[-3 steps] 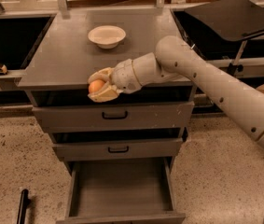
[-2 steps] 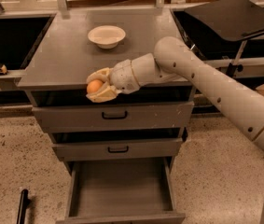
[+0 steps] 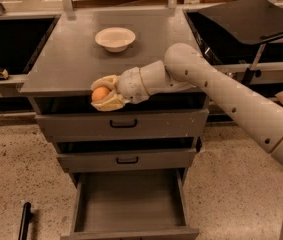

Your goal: Place orange into bottom drawer

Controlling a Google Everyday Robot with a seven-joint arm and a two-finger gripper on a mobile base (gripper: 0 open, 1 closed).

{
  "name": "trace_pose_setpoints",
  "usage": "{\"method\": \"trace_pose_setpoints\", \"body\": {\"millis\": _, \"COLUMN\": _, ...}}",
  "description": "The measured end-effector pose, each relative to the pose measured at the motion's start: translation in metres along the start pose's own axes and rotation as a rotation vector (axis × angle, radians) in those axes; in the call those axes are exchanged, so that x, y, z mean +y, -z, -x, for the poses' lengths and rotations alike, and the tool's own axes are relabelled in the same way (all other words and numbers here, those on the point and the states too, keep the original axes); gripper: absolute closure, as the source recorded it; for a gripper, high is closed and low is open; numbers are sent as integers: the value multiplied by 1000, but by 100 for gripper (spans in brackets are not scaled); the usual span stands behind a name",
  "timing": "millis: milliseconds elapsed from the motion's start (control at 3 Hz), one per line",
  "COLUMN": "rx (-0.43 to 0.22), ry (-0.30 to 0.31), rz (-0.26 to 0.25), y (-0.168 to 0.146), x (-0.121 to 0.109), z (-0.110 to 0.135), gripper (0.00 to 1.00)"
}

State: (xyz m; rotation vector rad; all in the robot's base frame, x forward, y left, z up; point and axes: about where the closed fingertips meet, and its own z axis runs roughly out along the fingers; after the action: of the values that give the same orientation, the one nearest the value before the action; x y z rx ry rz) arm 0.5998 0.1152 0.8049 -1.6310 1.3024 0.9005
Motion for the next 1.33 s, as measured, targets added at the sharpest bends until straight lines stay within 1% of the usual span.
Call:
{"method": "trace_pose_setpoints", "body": {"millis": 333, "rx": 8, "ry": -3, "rz": -2, "y": 1, "x": 9, "z": -1, "gripper": 100}}
{"method": "trace_pose_setpoints", "body": {"millis": 667, "rx": 8, "ry": -3, "rz": -2, "y": 2, "x": 8, "z": 2, "gripper": 100}}
{"method": "trace_pose_setpoints", "body": {"millis": 1000, "rx": 55, "ry": 60, "rz": 12, "y": -7, "x": 35, "z": 4, "gripper": 100}}
{"method": "trace_pose_setpoints", "body": {"millis": 1333, "rx": 208, "ry": 279, "rz": 43, "y": -27, "x": 89, "z": 22, "gripper": 100}}
